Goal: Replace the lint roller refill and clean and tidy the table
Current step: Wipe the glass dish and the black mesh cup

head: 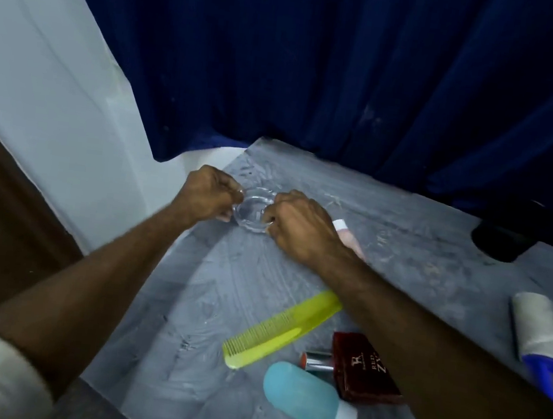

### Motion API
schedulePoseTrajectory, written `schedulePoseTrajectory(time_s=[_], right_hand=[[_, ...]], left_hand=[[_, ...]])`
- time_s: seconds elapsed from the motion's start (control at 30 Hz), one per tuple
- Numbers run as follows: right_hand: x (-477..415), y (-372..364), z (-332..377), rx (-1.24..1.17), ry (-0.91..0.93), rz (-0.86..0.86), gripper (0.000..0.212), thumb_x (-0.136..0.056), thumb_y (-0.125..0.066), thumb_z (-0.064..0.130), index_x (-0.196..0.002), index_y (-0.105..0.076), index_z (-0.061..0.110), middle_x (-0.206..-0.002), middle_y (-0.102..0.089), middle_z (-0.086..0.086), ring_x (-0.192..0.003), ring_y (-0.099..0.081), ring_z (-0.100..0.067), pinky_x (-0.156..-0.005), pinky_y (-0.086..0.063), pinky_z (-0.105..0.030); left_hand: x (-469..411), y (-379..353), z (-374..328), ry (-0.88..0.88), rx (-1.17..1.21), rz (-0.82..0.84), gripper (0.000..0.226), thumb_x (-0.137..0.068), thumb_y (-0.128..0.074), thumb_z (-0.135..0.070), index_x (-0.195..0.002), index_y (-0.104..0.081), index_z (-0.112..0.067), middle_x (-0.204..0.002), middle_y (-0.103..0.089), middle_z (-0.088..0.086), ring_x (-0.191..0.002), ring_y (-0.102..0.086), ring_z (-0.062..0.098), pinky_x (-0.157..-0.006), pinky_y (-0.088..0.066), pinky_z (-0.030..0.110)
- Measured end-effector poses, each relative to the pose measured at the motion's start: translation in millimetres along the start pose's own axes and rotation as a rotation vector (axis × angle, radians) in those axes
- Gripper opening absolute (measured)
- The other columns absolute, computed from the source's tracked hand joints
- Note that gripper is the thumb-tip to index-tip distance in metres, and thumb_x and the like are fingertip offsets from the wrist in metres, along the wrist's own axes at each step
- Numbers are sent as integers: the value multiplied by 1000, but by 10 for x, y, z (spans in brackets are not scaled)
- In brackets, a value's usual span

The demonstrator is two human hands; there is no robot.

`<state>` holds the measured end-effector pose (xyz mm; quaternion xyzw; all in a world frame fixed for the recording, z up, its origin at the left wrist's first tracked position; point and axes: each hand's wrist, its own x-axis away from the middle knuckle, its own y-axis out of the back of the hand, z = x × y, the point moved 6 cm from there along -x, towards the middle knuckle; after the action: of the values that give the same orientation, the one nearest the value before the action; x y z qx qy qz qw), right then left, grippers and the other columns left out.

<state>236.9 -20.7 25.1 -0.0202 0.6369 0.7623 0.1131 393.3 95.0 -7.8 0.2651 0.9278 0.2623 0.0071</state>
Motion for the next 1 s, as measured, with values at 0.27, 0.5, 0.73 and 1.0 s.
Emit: schedulePoseTrajectory(time_s=[0.27,0.5,0.73,1.0], right_hand=[[-5,-100,153,34,-16,31,18,-93,-60,17,-102,-73,25,-114,-65,1,-116,-55,-24,-92,-46,-35],[57,-73,135,86,-52,58,19,-94,-58,14,-105,-72,18,-115,-64,-5,-112,-57,-26,-90,-48,-37],[119,-58,70,62,-68,110,21,-97,-53,14,-108,-71,14,-116,-64,-7,-114,-57,-26,-98,-49,-39],[149,-53,38,33,-146,74,19,-93,-57,8,-103,-73,14,-113,-65,-8,-110,-59,-26,-92,-51,-33]], left_hand=[[72,34,113,27,56,24,10,-85,-81,6,-92,-82,-1,-89,-80,17,-55,-75,15,-53,-62,24],[115,-92,-4,50,21,102,19,-89,-72,13,-103,-80,4,-77,-74,11,-63,-72,20,-73,-69,41],[135,-183,-32,59,40,132,17,-91,-73,11,-106,-80,4,-78,-73,11,-66,-72,22,-81,-67,46],[109,-304,-122,-6,44,104,15,-96,-73,2,-109,-80,2,-98,-79,19,-72,-74,22,-65,-67,35]])
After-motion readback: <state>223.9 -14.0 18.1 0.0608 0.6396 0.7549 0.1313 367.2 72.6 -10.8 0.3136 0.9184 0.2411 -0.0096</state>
